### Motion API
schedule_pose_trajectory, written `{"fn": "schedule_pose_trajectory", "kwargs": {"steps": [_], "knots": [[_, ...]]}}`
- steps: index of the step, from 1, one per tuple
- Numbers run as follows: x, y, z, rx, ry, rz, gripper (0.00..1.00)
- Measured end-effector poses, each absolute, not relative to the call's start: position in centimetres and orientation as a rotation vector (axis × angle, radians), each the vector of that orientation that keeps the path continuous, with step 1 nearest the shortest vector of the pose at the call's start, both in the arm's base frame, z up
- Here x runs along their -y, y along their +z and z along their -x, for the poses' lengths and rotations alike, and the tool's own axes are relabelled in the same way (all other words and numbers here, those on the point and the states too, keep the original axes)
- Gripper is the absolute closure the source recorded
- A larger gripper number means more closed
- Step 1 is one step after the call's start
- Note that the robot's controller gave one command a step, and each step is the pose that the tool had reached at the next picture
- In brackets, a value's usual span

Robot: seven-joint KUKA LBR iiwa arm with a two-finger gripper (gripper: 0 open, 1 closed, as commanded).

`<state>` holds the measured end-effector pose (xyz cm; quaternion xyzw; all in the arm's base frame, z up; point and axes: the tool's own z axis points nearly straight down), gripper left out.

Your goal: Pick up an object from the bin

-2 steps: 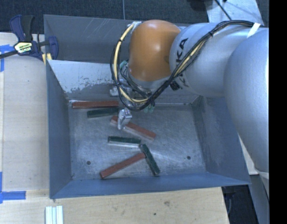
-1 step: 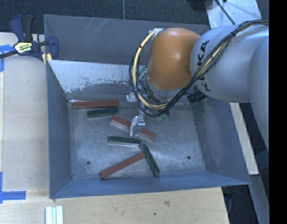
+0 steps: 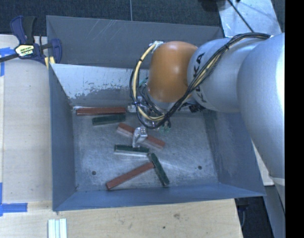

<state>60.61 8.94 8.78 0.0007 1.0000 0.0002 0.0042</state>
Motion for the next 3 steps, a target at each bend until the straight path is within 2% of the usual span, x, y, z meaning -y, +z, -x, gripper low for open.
{"fn": "schedule_pose_trajectory", "kwargs": {"steps": [1,3], "knots": [[-8.93,8.24,-60.66,-3.132,0.003,0.015,1.00],[-8.91,8.51,-60.54,-3.137,0.002,0.014,1.00]]}}
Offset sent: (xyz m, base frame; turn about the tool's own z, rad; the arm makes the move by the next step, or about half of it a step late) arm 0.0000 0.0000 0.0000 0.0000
